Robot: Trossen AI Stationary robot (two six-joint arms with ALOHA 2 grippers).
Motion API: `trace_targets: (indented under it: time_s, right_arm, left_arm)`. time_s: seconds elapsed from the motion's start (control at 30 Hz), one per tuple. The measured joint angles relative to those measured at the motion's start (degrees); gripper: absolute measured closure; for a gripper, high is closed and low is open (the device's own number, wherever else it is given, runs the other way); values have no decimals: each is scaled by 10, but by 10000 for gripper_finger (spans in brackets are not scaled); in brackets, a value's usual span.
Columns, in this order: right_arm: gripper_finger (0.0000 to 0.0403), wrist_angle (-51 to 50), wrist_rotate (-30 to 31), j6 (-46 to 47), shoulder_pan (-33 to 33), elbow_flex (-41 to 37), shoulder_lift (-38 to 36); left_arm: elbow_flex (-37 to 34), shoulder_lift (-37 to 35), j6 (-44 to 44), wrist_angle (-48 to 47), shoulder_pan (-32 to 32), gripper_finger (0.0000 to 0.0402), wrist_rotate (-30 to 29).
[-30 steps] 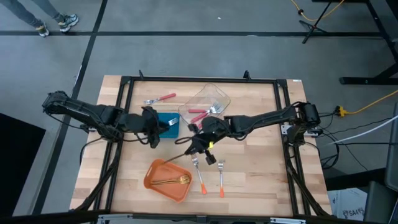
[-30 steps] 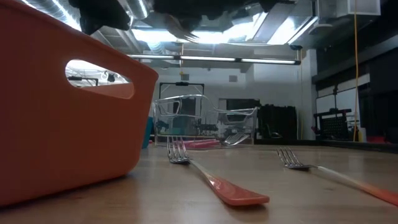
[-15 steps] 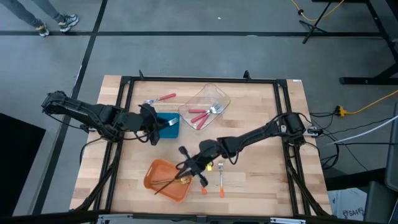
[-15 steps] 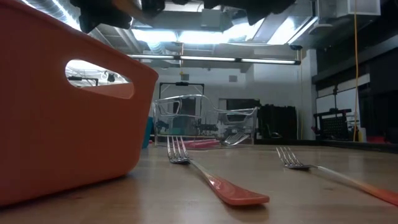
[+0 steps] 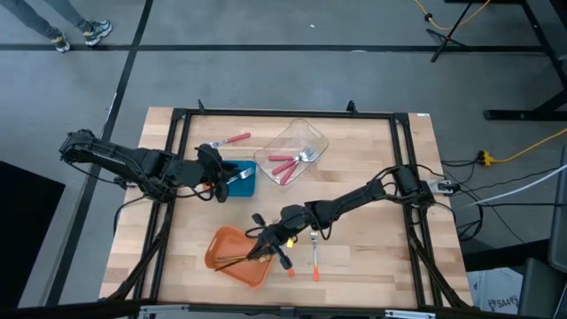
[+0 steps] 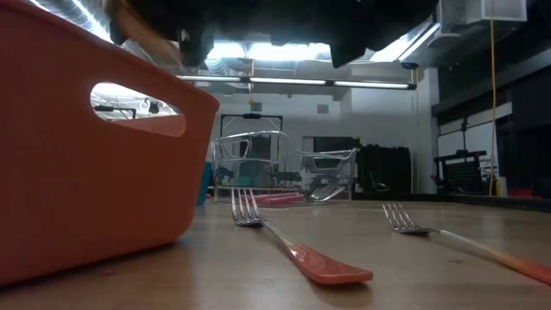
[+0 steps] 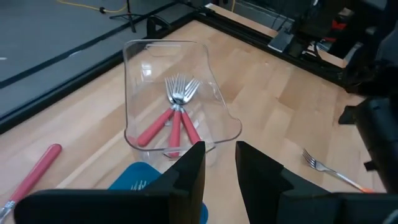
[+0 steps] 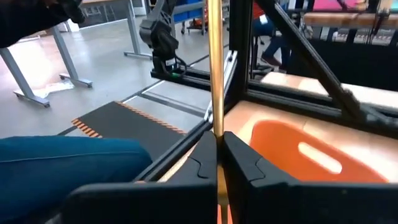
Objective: Sort silverware by color (type)
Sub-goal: Put the gold fork into the orange bin
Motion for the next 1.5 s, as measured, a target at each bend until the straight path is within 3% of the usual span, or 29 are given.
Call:
trace_targets:
  time_s: [0.33,0.53,1.5]
  right_arm:
    - [402,-15,34,14,0,0,5]
    - [402,-39,103,50,-1,0,27]
    - [402,-48,137,59,-8,0,26]
  left_arm:
    - [0,0,0,0,0,319,-5]
    - [0,0,0,-1,0,319,-5]
    - [0,0,0,-1,0,319,-4]
